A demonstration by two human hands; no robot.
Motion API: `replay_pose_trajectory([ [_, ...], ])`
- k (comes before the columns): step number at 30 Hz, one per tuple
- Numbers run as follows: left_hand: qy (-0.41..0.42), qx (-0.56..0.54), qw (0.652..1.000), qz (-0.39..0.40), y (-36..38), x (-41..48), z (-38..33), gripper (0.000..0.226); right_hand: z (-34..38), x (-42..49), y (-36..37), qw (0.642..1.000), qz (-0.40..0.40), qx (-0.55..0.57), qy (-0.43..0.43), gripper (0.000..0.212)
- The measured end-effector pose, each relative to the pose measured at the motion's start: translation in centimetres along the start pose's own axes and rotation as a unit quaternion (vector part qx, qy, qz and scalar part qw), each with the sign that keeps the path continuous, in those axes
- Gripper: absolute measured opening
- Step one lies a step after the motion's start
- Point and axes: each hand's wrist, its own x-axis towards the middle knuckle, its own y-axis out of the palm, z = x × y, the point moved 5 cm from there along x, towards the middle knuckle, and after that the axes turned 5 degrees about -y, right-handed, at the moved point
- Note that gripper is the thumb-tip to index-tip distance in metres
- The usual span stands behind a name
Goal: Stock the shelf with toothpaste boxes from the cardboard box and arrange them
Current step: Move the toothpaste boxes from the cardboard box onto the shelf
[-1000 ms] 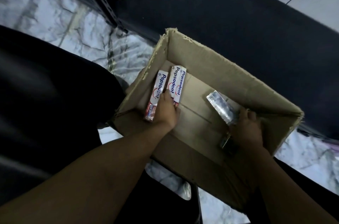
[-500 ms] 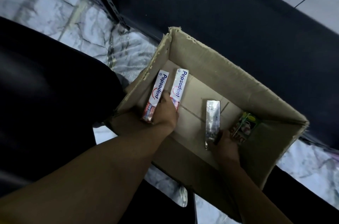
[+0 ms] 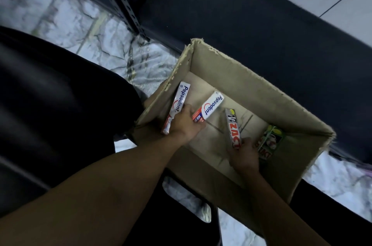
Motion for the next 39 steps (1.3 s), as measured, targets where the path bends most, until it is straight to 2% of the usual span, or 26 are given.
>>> replay_pose_trajectory([
  [3,0.017,0.004,0.998,0.067,-1.1,-0.8,-1.5,0.040,1.3,-0.6,-2.4,1.000,0.004,-0.021,0.003,0.044],
  [8,0.092,0.071,0.992,0.054,-5.7,-2.3,-5.5,0.044,3.6,-3.0,-6.5,0.997,-0.018,-0.040,-0.056,0.046],
  [13,0.161,0.135,0.971,0.114,-11.0,-5.6,-8.6,0.038,7.1,-6.0,-11.4,0.990,-0.057,-0.027,-0.128,0.038],
  [16,0.206,0.168,0.957,0.115,-14.4,-7.9,-10.8,0.035,10.0,-8.1,-14.6,0.980,-0.079,-0.028,-0.180,0.039],
  [23,0.335,0.260,0.903,0.069,-23.2,-15.4,-16.5,0.035,16.9,-15.2,-22.4,0.935,-0.157,0.005,-0.317,0.048],
  [27,0.393,0.237,0.888,0.038,-28.8,-20.8,-19.4,0.024,20.3,-20.5,-26.5,0.901,-0.195,0.037,-0.385,0.049],
  [32,0.430,0.182,0.884,0.035,-34.7,-27.7,-21.6,0.021,23.9,-26.7,-31.1,0.858,-0.234,0.088,-0.448,0.047],
  [39,0.496,0.156,0.853,-0.049,-42.1,-37.3,-23.6,0.021,27.9,-34.4,-37.3,0.798,-0.254,0.196,-0.511,0.043],
])
